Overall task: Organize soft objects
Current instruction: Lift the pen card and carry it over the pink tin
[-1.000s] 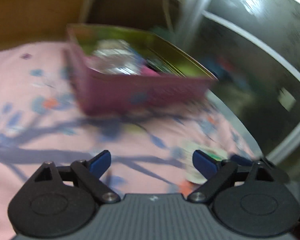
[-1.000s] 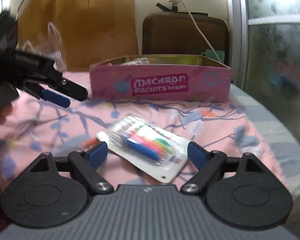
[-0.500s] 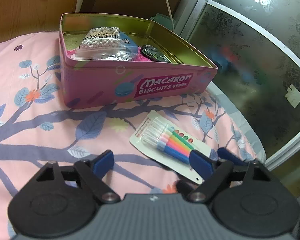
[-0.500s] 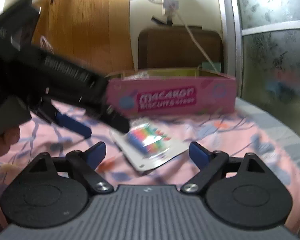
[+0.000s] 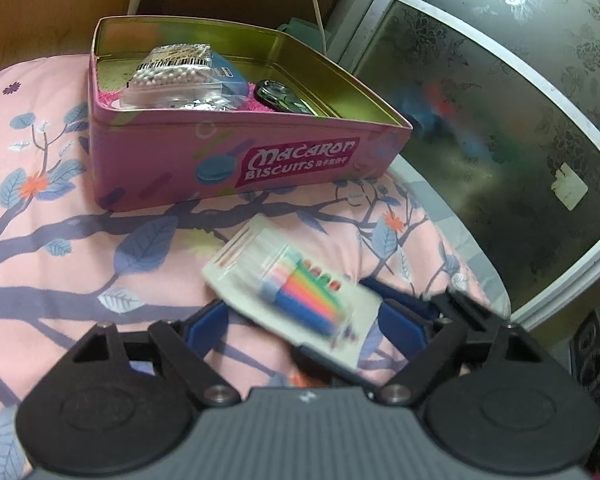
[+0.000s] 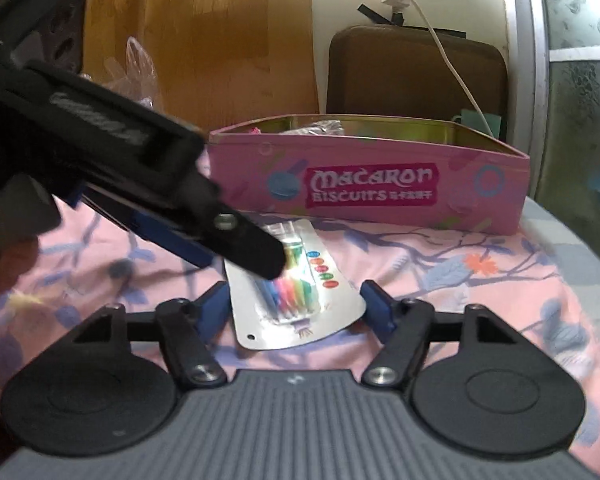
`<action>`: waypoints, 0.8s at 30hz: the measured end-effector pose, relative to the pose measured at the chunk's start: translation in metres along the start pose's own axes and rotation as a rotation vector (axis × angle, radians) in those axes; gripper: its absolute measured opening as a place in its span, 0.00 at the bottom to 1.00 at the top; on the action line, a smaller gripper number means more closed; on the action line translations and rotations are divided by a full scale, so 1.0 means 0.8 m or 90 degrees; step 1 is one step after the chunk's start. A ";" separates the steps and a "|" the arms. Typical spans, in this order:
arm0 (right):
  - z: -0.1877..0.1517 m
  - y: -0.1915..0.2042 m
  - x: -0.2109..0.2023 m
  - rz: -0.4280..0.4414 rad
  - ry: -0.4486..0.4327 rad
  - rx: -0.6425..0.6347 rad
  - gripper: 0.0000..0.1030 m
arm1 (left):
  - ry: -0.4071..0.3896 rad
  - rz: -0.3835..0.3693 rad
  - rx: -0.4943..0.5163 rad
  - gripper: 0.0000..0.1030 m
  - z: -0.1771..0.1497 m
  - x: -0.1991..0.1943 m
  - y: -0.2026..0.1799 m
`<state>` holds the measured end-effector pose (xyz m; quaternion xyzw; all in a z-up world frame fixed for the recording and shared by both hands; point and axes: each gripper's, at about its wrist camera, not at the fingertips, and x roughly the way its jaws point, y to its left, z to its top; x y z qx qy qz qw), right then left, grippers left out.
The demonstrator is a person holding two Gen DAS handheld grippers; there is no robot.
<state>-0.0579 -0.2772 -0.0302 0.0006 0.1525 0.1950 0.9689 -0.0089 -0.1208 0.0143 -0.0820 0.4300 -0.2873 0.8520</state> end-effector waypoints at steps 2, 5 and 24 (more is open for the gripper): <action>-0.003 0.013 -0.003 -0.010 -0.010 0.021 0.68 | -0.012 0.013 -0.001 0.65 -0.001 -0.002 0.001; -0.008 0.020 -0.011 -0.028 -0.023 0.060 0.65 | -0.033 0.029 -0.008 0.47 -0.002 -0.007 0.008; 0.033 -0.009 -0.023 -0.107 -0.163 0.082 0.62 | -0.121 -0.038 0.052 0.41 0.068 -0.031 -0.036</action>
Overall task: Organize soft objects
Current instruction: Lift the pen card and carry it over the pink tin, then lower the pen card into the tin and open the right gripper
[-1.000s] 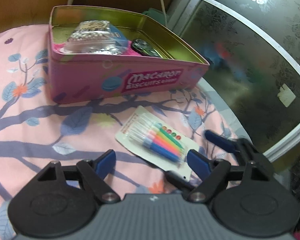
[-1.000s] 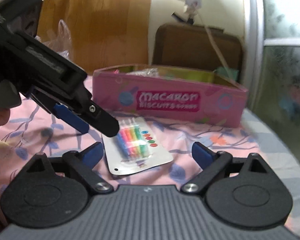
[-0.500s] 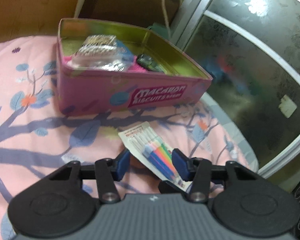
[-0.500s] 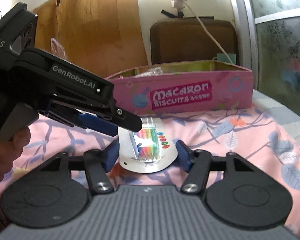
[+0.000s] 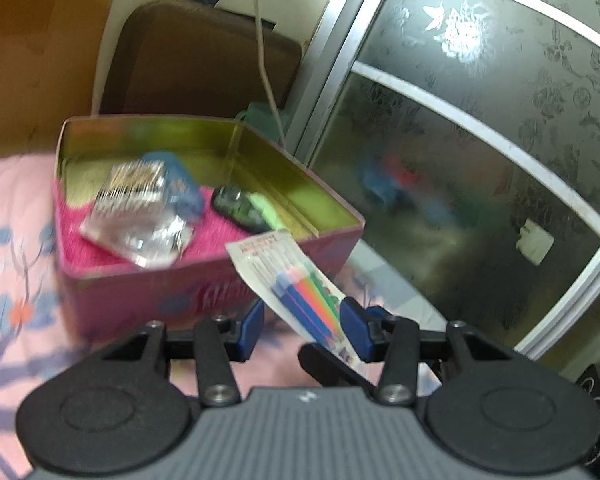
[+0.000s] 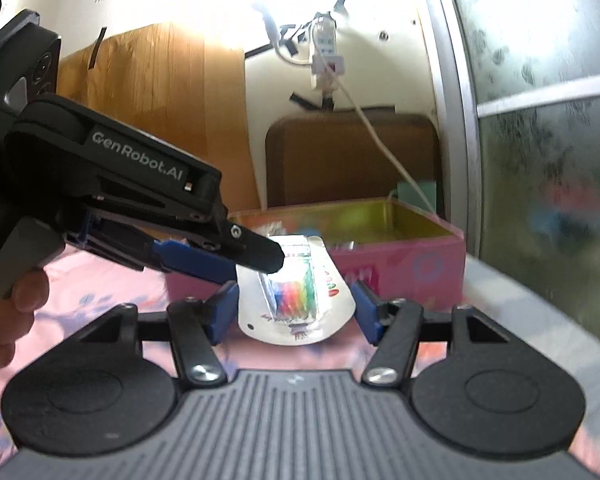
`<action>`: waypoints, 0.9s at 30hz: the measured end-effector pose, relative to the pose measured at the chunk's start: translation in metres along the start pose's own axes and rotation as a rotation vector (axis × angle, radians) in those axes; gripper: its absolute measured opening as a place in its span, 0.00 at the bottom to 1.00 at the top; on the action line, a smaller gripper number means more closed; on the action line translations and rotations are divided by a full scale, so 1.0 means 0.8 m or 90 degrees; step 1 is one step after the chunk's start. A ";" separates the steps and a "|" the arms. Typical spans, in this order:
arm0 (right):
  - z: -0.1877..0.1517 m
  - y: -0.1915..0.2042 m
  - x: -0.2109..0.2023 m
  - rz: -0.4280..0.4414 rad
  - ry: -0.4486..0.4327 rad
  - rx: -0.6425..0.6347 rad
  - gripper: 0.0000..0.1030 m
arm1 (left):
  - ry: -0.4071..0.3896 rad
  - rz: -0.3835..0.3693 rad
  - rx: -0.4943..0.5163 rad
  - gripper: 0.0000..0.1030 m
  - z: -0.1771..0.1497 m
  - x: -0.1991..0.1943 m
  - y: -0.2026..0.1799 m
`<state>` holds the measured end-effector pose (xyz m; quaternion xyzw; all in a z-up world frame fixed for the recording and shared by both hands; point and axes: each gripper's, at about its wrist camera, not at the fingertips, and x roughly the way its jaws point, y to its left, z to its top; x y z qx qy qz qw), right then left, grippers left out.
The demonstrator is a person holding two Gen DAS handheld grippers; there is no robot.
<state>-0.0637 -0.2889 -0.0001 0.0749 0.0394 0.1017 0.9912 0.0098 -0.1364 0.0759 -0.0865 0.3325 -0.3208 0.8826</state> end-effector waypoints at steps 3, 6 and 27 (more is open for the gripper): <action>0.021 -0.009 0.027 -0.002 -0.017 -0.008 0.63 | -0.018 0.017 0.014 0.41 0.030 0.014 0.001; 0.043 -0.019 0.070 0.001 -0.018 -0.005 0.65 | -0.020 0.041 0.009 0.43 0.070 0.044 0.014; 0.045 -0.028 0.112 -0.048 -0.022 0.019 0.72 | -0.039 0.214 0.040 0.61 0.090 0.085 0.030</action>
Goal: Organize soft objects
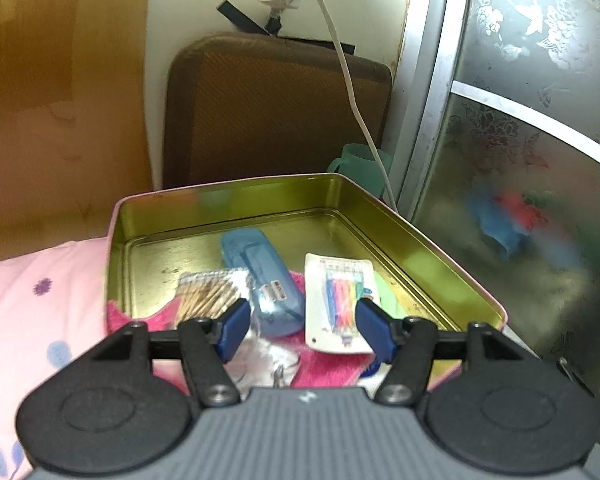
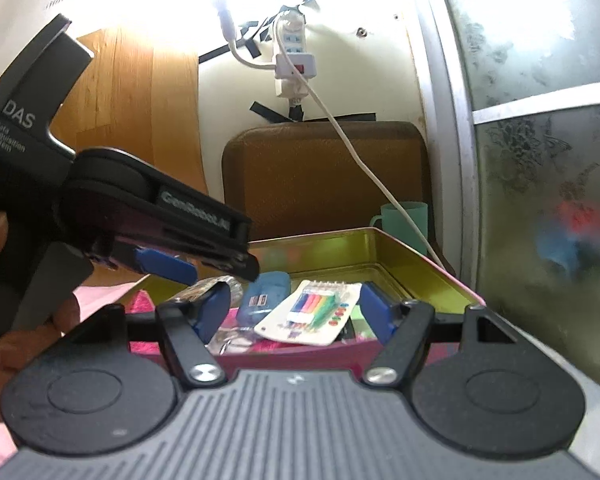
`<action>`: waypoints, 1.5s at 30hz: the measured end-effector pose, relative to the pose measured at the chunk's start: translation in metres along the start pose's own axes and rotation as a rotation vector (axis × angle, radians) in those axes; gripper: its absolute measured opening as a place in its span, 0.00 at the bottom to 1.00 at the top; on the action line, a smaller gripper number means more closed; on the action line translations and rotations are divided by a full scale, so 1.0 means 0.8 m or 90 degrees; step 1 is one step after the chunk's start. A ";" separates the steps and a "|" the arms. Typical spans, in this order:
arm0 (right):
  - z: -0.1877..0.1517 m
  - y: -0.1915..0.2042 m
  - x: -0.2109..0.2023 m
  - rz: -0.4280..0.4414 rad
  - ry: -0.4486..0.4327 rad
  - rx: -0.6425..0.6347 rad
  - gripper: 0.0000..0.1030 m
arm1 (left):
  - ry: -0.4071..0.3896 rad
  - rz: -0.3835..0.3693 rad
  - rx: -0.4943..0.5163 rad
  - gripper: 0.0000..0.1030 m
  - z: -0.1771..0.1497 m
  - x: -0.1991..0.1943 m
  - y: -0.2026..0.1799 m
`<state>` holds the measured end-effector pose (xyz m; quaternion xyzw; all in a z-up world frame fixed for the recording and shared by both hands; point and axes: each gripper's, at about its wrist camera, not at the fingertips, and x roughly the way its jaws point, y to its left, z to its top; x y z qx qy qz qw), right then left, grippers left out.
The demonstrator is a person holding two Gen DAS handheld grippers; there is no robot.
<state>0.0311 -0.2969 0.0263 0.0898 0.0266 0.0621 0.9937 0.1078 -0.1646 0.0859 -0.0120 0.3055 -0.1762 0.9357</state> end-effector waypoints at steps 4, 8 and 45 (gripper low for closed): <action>-0.006 -0.004 -0.031 -0.005 -0.010 0.038 0.72 | -0.031 0.018 0.014 0.74 -0.017 -0.042 -0.001; -0.012 -0.013 -0.057 -0.012 -0.001 0.085 0.72 | -0.042 0.032 0.020 0.77 -0.042 -0.080 -0.001; -0.025 0.048 -0.129 0.043 0.081 0.170 0.91 | 0.009 0.131 -0.012 1.00 -0.170 -0.173 0.036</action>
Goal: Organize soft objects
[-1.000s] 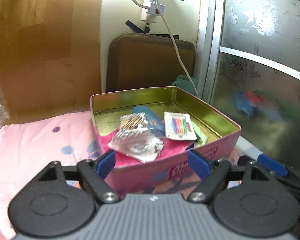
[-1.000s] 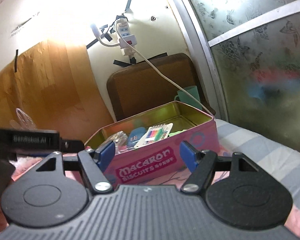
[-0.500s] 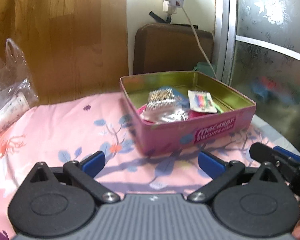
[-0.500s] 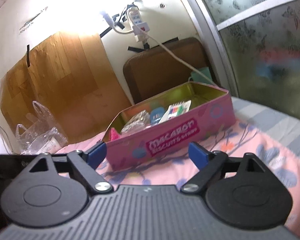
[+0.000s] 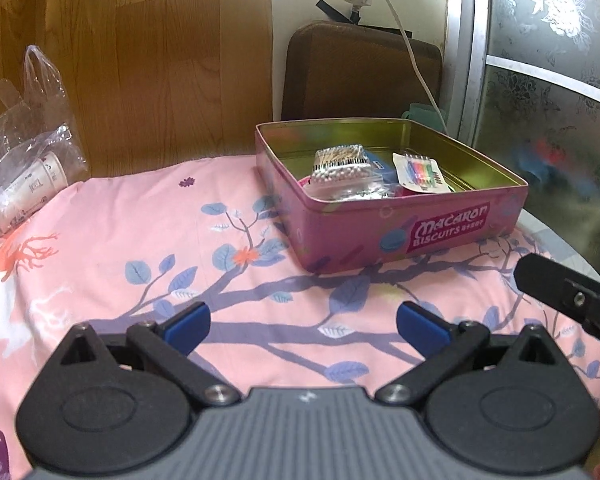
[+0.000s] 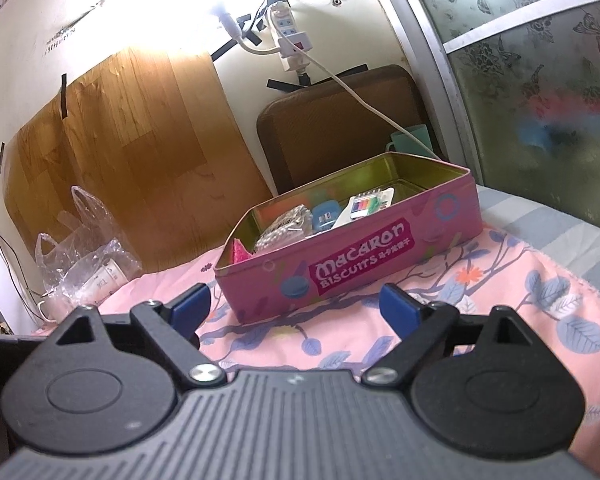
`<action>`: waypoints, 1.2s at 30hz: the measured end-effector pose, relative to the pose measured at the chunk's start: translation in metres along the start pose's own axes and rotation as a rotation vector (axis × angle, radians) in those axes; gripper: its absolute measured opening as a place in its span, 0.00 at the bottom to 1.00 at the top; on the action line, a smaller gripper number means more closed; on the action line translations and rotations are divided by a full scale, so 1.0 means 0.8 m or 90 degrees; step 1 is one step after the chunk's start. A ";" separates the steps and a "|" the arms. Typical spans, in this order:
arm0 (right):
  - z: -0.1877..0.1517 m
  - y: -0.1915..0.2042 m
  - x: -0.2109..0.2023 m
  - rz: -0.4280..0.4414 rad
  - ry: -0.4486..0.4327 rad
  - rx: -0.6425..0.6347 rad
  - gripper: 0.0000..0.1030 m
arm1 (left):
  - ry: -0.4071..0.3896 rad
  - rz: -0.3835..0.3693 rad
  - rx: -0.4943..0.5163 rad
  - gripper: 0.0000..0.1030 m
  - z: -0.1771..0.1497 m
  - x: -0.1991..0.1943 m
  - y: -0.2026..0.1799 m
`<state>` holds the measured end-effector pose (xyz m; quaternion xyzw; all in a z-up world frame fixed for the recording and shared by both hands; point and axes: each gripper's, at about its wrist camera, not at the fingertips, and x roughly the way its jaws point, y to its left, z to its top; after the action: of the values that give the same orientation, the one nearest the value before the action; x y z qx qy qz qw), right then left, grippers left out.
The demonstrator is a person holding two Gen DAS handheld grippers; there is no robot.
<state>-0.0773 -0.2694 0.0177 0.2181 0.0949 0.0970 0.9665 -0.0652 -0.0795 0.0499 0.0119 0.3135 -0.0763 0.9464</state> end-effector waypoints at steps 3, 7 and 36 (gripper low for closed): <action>0.000 -0.001 0.001 -0.002 0.002 0.000 0.91 | 0.004 -0.001 0.001 1.00 -0.003 0.002 -0.001; -0.002 -0.003 0.002 -0.008 0.004 0.006 0.91 | 0.010 -0.002 0.003 1.00 -0.006 0.004 -0.005; -0.016 -0.002 -0.016 -0.056 -0.037 -0.014 0.91 | 0.033 0.003 0.042 1.00 -0.019 0.010 -0.030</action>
<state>-0.0926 -0.2684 0.0073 0.2061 0.0751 0.0494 0.9744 -0.0713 -0.1036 0.0335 0.0461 0.3350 -0.0838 0.9374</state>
